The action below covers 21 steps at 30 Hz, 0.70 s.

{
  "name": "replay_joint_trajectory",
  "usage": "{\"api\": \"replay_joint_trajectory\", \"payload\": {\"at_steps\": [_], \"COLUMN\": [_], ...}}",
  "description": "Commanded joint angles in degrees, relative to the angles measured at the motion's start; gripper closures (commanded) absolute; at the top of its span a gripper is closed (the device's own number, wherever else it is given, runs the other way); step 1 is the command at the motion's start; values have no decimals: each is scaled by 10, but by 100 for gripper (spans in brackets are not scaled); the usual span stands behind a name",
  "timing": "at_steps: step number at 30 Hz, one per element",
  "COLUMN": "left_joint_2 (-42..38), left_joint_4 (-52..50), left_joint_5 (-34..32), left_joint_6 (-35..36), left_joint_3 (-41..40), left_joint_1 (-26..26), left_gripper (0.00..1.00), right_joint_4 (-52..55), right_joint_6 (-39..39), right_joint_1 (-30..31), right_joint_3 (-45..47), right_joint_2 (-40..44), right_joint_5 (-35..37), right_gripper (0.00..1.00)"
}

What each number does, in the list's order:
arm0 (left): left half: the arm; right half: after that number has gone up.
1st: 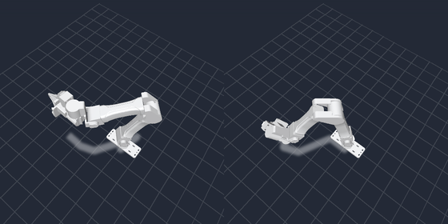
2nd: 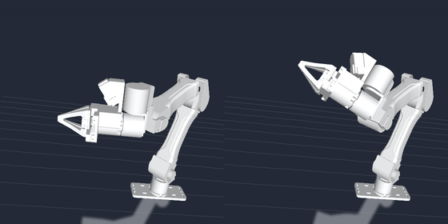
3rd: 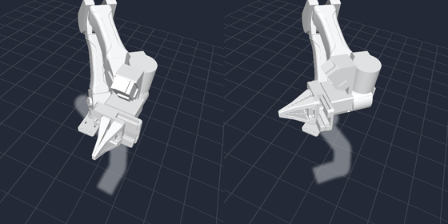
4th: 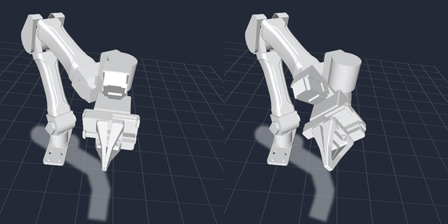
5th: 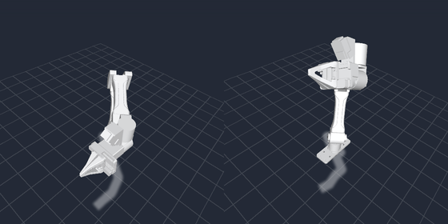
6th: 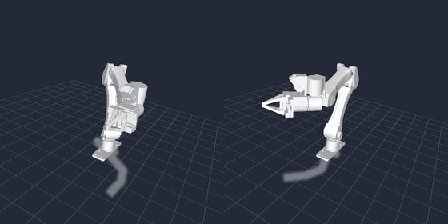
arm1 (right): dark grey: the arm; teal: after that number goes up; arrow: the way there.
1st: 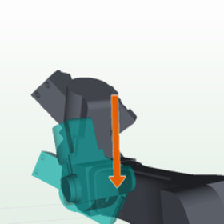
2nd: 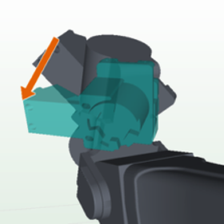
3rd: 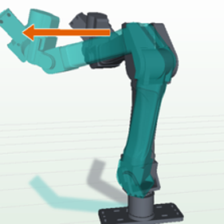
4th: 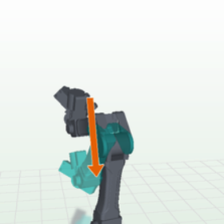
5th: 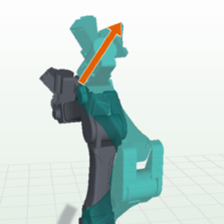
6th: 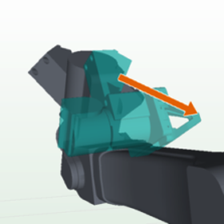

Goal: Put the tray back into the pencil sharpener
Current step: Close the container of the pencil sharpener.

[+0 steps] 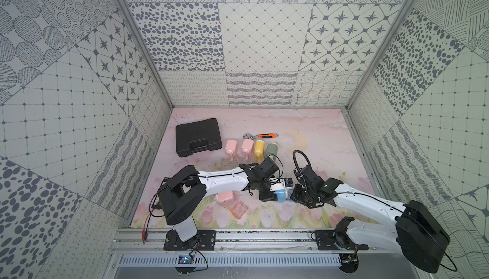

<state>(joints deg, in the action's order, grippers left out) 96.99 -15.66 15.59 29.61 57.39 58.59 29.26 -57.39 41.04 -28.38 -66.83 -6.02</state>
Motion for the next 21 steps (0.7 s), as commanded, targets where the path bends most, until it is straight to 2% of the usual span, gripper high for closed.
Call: {"api": "replay_joint_trajectory", "payload": {"at_steps": [1, 5, 8, 11, 16, 21], "left_joint_2": [0, 3, 7, 9, 13, 16], "left_joint_4": [19, 25, 25, 26, 25, 27], "left_joint_5": [22, -8, -30, -43, -49, -61], "left_joint_6": [46, 61, 66, 65, 68, 74], "left_joint_3": [4, 6, 12, 16, 17, 22], "left_joint_1": [4, 4, 4, 4, 4, 4], "left_gripper": [56, 56, 52, 52, 52, 52], "right_joint_4": [-46, -35, -8, 19, 23, -18], "right_joint_6": [-20, -23, -29, -33, -38, -15], "right_joint_1": [8, 8, 6, 0, -12, -12], "right_joint_3": [4, 11, 19, 28, 44, 38], "right_joint_2": [-4, 18, 57, 98, 139, 109], "right_joint_5": [0, 10, 33, 52, 73, 64], "right_gripper": [63, 62, 54, 51, 54, 59]}}
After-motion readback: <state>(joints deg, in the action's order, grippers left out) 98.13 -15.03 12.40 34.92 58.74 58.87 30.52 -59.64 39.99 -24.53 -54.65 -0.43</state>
